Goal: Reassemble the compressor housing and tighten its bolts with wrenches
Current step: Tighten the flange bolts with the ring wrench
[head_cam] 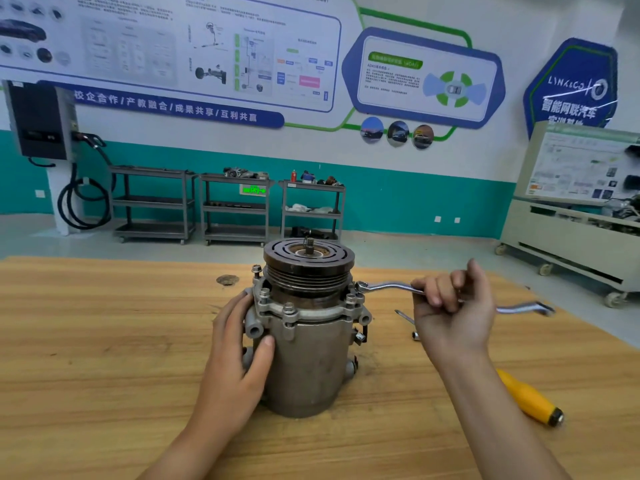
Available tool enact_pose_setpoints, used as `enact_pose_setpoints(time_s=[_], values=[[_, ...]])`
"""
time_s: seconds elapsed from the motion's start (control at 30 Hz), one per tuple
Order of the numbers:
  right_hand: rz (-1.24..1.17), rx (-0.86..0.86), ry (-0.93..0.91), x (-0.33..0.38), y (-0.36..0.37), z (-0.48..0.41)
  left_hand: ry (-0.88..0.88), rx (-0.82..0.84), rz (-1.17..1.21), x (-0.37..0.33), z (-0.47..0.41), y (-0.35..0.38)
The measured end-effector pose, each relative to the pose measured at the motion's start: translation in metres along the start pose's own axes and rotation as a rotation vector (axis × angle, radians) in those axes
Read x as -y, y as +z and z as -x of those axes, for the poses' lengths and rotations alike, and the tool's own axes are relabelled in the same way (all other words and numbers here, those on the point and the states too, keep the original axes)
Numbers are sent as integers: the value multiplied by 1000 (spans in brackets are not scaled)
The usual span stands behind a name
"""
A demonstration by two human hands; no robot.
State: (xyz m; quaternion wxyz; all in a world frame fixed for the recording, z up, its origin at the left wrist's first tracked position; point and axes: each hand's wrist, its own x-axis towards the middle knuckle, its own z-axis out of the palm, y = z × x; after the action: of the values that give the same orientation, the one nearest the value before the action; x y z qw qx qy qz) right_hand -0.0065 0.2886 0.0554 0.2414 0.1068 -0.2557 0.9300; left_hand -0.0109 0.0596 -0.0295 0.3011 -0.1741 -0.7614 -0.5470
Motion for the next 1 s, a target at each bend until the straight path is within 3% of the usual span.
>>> enact_pose_setpoints(time_s=[0.2,0.33,0.47,0.57,0.7,0.87,1.0], values=[[433,282,-214,-1,3,49,-13,9,-15,-1,1,-1],[766,405,-484,-24,11,72,4,-7,-18,1,0,0],[1043,416,-823,-60,31,84,46,-23,-24,2,1,1],[1237,358,-969,-87,50,89,36,-7,-3,2,1,1],[1462,240,-1026,-105,59,87,47,41,-39,4,-2,2],[1614,296,-1016,-102,59,85,60,55,-3,0,-4,1],[1390,313,-868,-91,81,82,49,16,7,-1,1,-2]])
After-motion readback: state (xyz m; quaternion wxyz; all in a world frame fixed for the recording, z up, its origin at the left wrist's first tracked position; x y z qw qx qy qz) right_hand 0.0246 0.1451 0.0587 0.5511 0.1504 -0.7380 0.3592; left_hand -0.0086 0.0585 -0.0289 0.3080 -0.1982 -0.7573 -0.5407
